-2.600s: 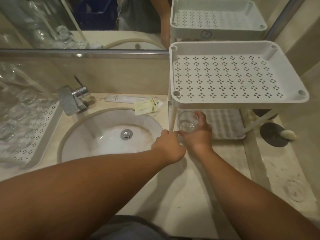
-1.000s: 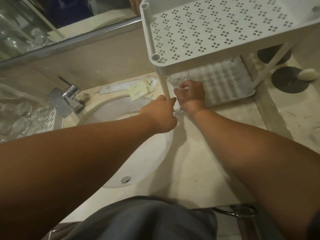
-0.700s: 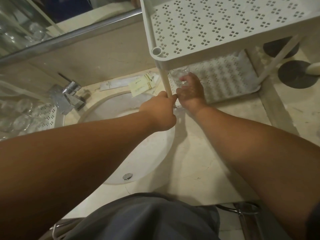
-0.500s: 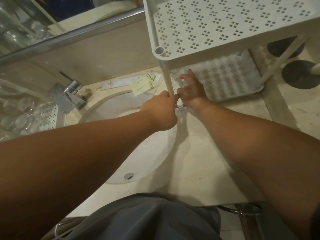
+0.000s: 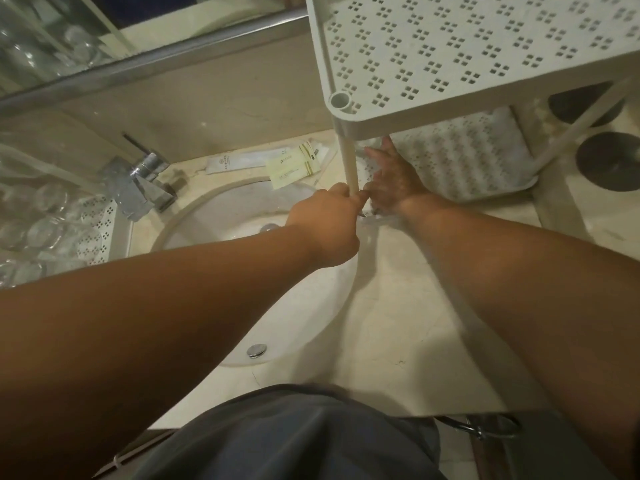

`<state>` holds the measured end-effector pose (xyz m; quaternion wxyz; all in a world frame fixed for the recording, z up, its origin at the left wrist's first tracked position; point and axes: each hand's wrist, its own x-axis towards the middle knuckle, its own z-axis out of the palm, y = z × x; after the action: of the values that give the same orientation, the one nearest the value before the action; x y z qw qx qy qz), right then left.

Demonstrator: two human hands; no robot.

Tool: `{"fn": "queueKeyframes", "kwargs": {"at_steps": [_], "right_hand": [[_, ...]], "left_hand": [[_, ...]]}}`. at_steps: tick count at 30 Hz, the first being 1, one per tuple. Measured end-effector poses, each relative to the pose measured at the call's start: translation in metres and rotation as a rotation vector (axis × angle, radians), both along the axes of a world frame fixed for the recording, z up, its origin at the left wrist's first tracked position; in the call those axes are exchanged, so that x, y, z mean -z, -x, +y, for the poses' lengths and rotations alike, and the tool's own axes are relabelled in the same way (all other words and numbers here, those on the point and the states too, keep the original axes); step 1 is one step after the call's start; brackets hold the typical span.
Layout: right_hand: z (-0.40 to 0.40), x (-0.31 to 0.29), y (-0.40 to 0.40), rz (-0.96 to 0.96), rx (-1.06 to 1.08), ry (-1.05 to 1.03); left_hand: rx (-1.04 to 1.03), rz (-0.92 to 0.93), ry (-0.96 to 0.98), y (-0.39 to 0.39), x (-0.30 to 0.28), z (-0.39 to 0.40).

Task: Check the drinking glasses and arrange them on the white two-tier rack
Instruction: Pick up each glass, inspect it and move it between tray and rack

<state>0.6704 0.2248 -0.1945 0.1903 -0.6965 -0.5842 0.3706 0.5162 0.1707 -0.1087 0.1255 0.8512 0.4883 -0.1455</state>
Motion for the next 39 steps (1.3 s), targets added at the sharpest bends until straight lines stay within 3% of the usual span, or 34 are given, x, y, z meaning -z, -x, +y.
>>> {"fn": "queueKeyframes", "kwargs": {"at_steps": [9, 18, 25, 29, 39], "right_hand": [[-0.036, -0.011, 0.007, 0.1, 0.365, -0.267], [-0.099, -0.031, 0.029, 0.235, 0.598, -0.328], [-0.151, -0.079, 0.089, 0.165, 0.407, -0.406], [-0.171, -0.098, 0.137, 0.128, 0.155, -0.448], [-0.16, -0.135, 0.269, 0.155, -0.127, -0.519]], "left_hand": [[-0.068, -0.094, 0.006, 0.019, 0.003, -0.009], [-0.233, -0.331, -0.059, 0.061, -0.012, -0.038], [-0.306, -0.467, -0.066, 0.124, -0.031, -0.062], [-0.38, -0.59, -0.129, 0.171, -0.047, -0.072], [-0.561, -0.777, -0.277, 0.299, -0.079, -0.12]]}}
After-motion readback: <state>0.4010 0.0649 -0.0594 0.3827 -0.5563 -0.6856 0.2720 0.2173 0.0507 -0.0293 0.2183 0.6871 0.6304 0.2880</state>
